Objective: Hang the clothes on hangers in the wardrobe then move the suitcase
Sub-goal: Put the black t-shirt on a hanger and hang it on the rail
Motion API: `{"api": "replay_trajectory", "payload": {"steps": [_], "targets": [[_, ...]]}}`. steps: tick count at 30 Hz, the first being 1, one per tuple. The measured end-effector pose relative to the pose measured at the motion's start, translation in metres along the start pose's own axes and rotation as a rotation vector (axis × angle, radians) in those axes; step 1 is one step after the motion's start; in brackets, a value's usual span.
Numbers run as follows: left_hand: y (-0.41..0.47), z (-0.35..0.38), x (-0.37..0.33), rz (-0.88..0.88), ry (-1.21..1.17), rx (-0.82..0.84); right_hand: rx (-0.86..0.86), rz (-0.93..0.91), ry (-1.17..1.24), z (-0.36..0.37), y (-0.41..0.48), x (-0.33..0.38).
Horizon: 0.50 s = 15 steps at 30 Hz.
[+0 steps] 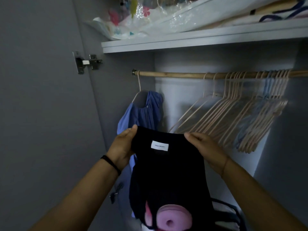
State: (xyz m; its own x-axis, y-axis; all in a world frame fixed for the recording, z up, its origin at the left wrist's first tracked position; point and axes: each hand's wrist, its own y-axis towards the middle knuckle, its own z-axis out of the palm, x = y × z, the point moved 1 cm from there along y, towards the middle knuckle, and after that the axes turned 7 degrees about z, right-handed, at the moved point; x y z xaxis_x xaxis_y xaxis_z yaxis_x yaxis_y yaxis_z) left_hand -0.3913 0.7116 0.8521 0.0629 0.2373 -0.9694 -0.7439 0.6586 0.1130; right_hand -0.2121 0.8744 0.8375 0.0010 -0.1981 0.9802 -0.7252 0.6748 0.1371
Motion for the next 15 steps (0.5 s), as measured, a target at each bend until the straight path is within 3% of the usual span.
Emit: {"api": "replay_trajectory", "payload": {"steps": [2,6,15], "targets": [[0.006,0.013,-0.010,0.018,-0.054,0.010,-0.021,-0.012,0.007,0.000,0.016,0.007],[0.012,0.033,-0.023,0.010,-0.058,0.023,-0.082,0.010,0.279,-0.005,0.069,0.027],[0.017,0.017,-0.024,0.040,0.038,0.039,-0.296,0.147,0.310,-0.025,0.165,0.011]]}}
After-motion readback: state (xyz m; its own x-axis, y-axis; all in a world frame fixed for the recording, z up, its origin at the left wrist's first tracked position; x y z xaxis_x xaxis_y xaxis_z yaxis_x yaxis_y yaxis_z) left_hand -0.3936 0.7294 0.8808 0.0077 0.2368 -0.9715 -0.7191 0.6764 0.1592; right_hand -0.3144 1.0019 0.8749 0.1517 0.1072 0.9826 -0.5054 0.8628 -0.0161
